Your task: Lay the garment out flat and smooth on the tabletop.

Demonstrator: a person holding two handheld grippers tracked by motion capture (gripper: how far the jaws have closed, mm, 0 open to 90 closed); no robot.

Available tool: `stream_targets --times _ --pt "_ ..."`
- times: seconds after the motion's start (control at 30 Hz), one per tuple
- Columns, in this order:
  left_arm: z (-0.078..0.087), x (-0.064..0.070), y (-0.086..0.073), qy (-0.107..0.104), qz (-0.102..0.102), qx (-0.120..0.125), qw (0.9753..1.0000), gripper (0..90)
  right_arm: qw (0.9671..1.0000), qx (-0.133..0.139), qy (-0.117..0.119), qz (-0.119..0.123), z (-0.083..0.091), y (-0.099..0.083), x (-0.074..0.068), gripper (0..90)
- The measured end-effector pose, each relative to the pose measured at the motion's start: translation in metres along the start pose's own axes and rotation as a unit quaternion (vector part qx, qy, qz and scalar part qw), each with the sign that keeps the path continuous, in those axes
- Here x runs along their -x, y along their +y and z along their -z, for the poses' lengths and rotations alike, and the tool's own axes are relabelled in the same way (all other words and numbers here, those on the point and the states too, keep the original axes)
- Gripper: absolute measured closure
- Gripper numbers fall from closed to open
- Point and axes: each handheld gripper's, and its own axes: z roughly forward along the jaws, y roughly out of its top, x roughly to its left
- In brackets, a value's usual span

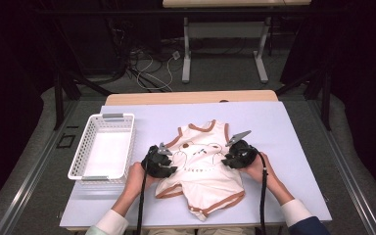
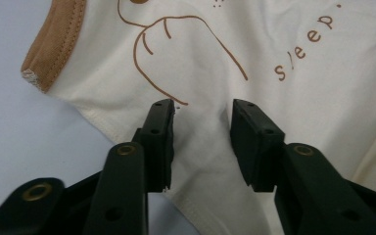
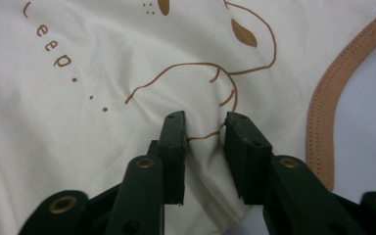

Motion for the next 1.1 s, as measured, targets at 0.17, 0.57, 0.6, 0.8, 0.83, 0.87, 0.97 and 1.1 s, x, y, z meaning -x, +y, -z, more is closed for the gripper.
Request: stream_targets --times 0.17,0.57,0.6,0.8,0.83,0.87,0.97,1.1 --pt "0.001 -0.003 -0.002 -0.01 0.02 0.009 0.9997 79.4 1.0 0.007 0.002 0.004 -0.001 -0.001 -0.003 83.8" --pt "0.005 0.007 -0.003 0.003 0.007 -0.007 0.9999 88.0 0.9985 0.019 -0.014 0.049 0.004 -0.002 -0.01 87.3" --pt "0.006 0.007 -0.004 0.002 0.007 -0.007 0.9999 88.1 0.9985 0.02 -0.012 0.049 0.006 -0.002 -0.01 87.3" --pt "0.013 0.008 -0.008 -0.002 0.006 -0.007 1.0 88.2 0.9979 0.03 -0.012 0.056 0.018 0.0 -0.013 87.5" --pt "0.015 0.009 -0.009 -0.002 0.002 -0.008 1.0 88.2 0.998 0.029 -0.013 0.055 0.02 0.0 -0.014 87.5" --pt "0.016 0.009 -0.009 0.001 0.001 -0.004 1.0 88.2 0.998 0.03 -0.013 0.055 0.02 0.0 -0.014 87.6" --pt "0.022 0.012 -0.01 -0.004 -0.003 -0.004 1.0 88.2 0.9977 0.017 -0.006 0.066 0.02 0.0 -0.015 87.8" --pt "0.026 0.018 -0.01 -0.01 -0.015 -0.008 0.9998 88.3 0.9974 0.017 -0.003 0.069 0.021 -0.003 -0.018 87.8"
